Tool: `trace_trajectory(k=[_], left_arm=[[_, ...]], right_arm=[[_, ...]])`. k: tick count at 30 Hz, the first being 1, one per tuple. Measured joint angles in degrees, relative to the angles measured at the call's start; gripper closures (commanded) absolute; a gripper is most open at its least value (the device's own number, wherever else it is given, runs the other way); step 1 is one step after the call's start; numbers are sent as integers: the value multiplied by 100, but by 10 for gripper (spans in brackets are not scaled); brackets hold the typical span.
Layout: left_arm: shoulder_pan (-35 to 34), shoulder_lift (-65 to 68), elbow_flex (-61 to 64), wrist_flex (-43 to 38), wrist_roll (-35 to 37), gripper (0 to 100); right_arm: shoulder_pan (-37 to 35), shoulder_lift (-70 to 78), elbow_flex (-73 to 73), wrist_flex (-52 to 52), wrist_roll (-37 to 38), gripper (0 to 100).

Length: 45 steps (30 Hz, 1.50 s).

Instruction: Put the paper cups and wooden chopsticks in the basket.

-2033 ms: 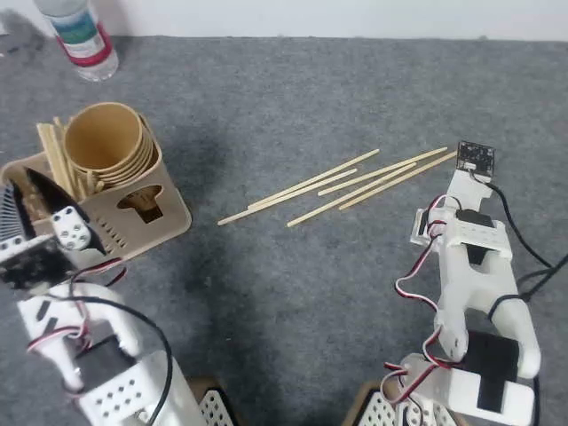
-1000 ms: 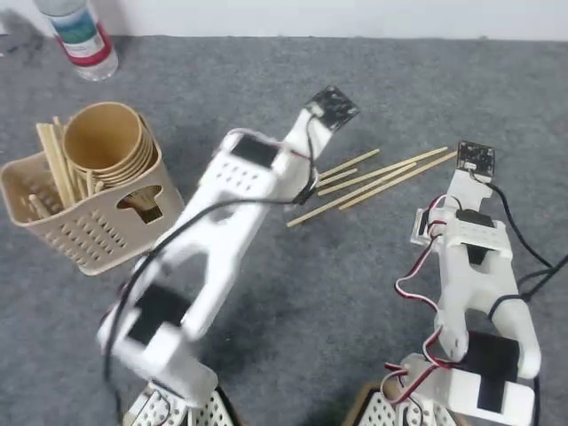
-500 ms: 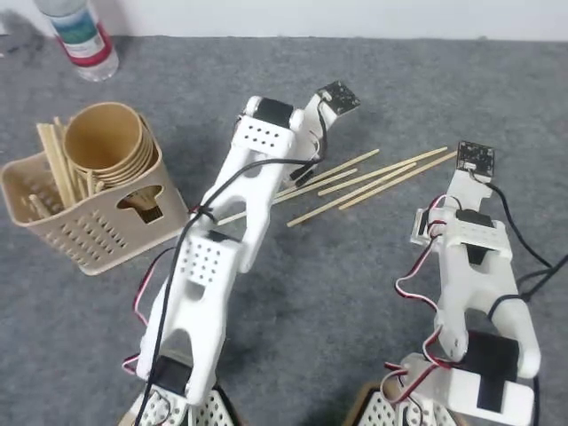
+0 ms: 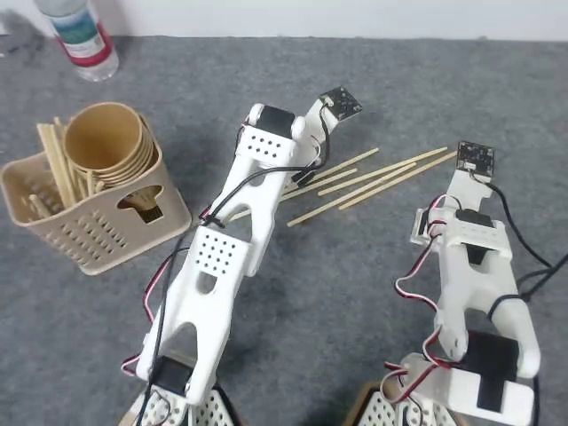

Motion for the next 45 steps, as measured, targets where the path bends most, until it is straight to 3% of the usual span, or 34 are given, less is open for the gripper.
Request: trace_trajectory(k=[9,21,45], left_arm=[[53,-88,185,0,53,888],[422,-774,1618,0,114,887],[141,-879,1380,-114,53,884]], right_arm=[[0,0,0,0,0,700],[0,0,0,0,0,700],[0,0,0,0,0,700]])
